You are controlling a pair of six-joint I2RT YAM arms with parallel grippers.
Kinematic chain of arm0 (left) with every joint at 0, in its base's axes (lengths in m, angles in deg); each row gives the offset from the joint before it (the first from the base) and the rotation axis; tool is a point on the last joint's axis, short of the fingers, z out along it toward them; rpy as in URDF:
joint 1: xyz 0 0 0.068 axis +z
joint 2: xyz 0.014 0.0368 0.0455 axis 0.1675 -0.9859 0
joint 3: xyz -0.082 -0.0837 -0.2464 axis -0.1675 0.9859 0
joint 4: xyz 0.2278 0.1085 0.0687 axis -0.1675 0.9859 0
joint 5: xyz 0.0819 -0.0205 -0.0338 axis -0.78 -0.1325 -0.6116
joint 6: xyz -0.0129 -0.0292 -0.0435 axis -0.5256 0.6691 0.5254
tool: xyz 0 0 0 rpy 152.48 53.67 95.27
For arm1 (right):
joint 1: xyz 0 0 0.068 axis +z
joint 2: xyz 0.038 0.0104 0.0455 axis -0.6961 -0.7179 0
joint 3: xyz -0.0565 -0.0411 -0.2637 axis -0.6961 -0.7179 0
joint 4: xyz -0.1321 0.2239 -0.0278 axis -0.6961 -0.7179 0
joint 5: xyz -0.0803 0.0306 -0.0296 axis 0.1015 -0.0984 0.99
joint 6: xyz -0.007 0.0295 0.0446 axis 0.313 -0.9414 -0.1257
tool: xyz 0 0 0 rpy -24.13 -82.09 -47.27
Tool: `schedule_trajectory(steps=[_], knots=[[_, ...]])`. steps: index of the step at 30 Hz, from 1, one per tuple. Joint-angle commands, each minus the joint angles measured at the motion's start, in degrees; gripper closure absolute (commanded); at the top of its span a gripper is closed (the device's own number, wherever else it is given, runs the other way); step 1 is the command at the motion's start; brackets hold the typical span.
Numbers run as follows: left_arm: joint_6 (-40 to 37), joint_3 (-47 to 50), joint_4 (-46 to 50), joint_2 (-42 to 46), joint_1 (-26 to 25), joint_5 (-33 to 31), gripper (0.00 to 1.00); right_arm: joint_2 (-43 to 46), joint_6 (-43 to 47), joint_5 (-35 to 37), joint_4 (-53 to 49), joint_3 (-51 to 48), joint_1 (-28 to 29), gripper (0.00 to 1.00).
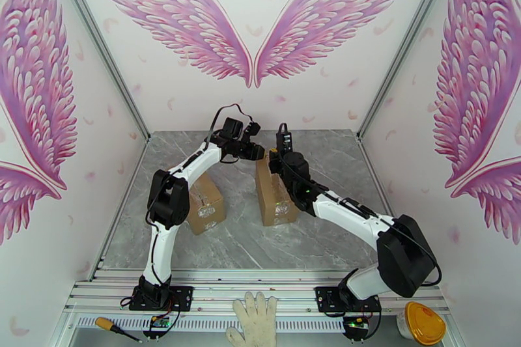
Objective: Unpack the express box
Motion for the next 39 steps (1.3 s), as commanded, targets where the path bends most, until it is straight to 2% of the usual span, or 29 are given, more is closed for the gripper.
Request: schedule_trajectory(steps=[1, 5, 13, 18, 23, 30, 39], knots=[[-1.21, 2.87, 0.63, 0.29, 0.35, -0.66, 0.49, 1.39, -1.35, -3.3, -4.98, -1.28, 1.39, 1.0], [-2.24, 0.56, -2.18, 0.75, 0.13, 3.81, 0.38, 1.0, -0.91, -3.93, -4.35, -1.18, 1.4, 1.0], [-3.11, -1.4, -3.65, -0.48, -0.36, 10.29, 0.3, 0.53, 0.02, -4.25, -4.22, -0.76, 1.37, 1.0], [-3.58, -2.93, -1.28, -2.93, -0.72, 7.69, 0.28, 0.23, 0.03, -4.17, -4.62, -0.26, 1.34, 1.0], [-3.03, -4.19, 3.24, -6.43, -0.47, 2.83, 0.34, 0.56, -0.6, -4.44, -5.98, 0.4, 1.39, 1.0], [-0.24, -0.75, 2.56, -6.9, 0.9, 0.02, 0.39, 3.62, -2.83, -3.8, -10.49, -0.32, 1.75, 1.0], [0.5, -0.57, 3.58, -7.87, 1.47, -2.37, 0.41, 6.94, -5.38, -2.71, -14.61, -2.8, 3.98, 1.0]])
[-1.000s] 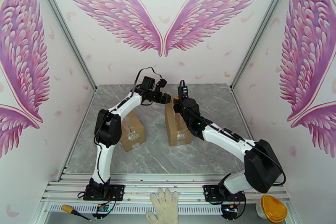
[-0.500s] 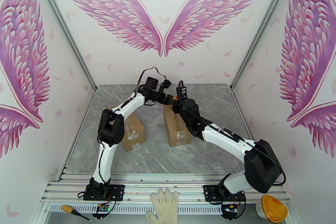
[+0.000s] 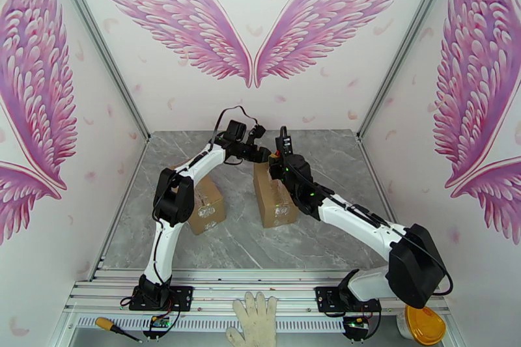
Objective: Unpack the express box
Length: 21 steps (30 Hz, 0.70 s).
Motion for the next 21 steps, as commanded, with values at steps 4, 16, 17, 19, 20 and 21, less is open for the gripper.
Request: schedule_trajectory(steps=[4, 16, 17, 19, 20, 21], knots=[[0.54, 2.33, 5.02, -3.83, 2.52, -10.31, 0.42, 3.3, -4.02, -0.14, -8.15, -2.42, 3.44, 1.0], [1.96, 2.41, 4.56, -4.77, 2.97, -12.12, 0.45, 8.5, -7.8, 4.09, -15.55, -3.87, 6.83, 1.0], [2.06, 2.39, 4.53, -4.82, 3.04, -12.24, 0.45, 8.85, -8.23, 4.03, -15.8, -4.24, 7.05, 1.0], [2.22, 2.33, 4.53, -4.94, 3.07, -12.41, 0.46, 9.57, -8.75, 4.23, -16.19, -4.81, 7.5, 1.0], [2.3, 2.37, 4.47, -5.01, 3.14, -12.51, 0.46, 9.93, -9.03, 4.29, -16.6, -4.91, 7.79, 1.0], [2.28, 2.39, 4.54, -5.2, 3.19, -12.61, 0.47, 10.25, -9.23, 4.36, -17.0, -5.01, 8.02, 1.0]])
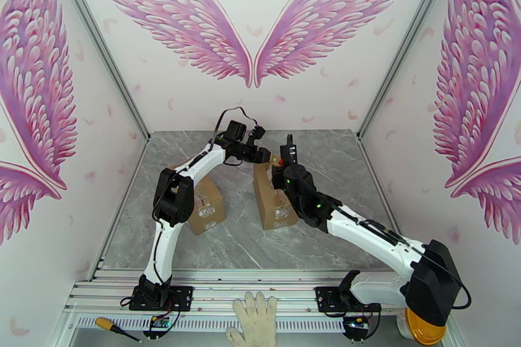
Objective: Unpack the express box
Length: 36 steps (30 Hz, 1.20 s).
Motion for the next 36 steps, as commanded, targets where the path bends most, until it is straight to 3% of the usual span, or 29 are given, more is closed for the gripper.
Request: schedule_trajectory(steps=[1, 36], knots=[[0.59, 2.36, 3.25, -5.18, 3.1, -13.84, 0.47, 2.63, -3.01, -2.61, -9.01, -2.02, 3.1, 1.0], [4.09, 2.11, 1.58, -6.31, 3.72, -17.34, 0.56, 12.08, -11.57, 0.86, -24.52, -2.72, 10.3, 1.0]])
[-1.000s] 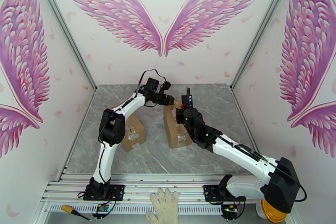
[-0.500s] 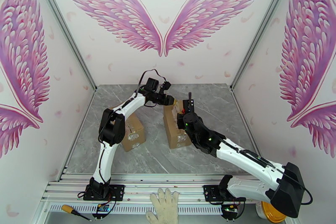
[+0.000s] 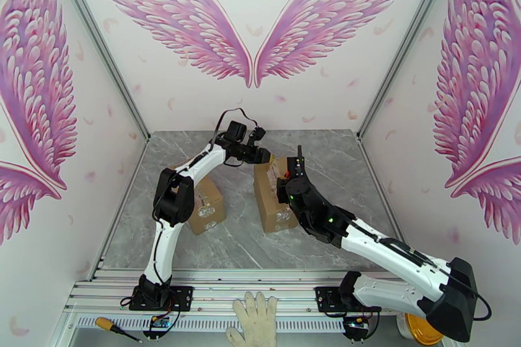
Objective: Unpack the express box
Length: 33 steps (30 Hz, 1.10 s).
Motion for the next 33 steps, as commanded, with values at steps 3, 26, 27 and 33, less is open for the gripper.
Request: schedule_trajectory(steps=[3, 26, 27, 33], knots=[[1.25, 2.17, 0.99, -6.2, 3.85, -19.66, 0.56, 3.79, -3.34, -5.18, -12.05, -1.24, 3.74, 1.0], [6.62, 14.29, -11.12, 8.33, 7.99, -16.33, 0.43, 0.78, 9.62, -4.43, -3.79, -0.41, 3.8, 1.0], [5.69, 13.79, -10.67, 9.11, 7.74, -16.15, 0.4, 0.93, 9.93, -4.55, -3.39, -0.61, 3.68, 1.0], [-2.68, 11.61, -6.18, 12.45, 4.86, -15.16, 0.27, 1.22, 12.1, -5.18, -1.78, -1.19, 3.37, 1.0]])
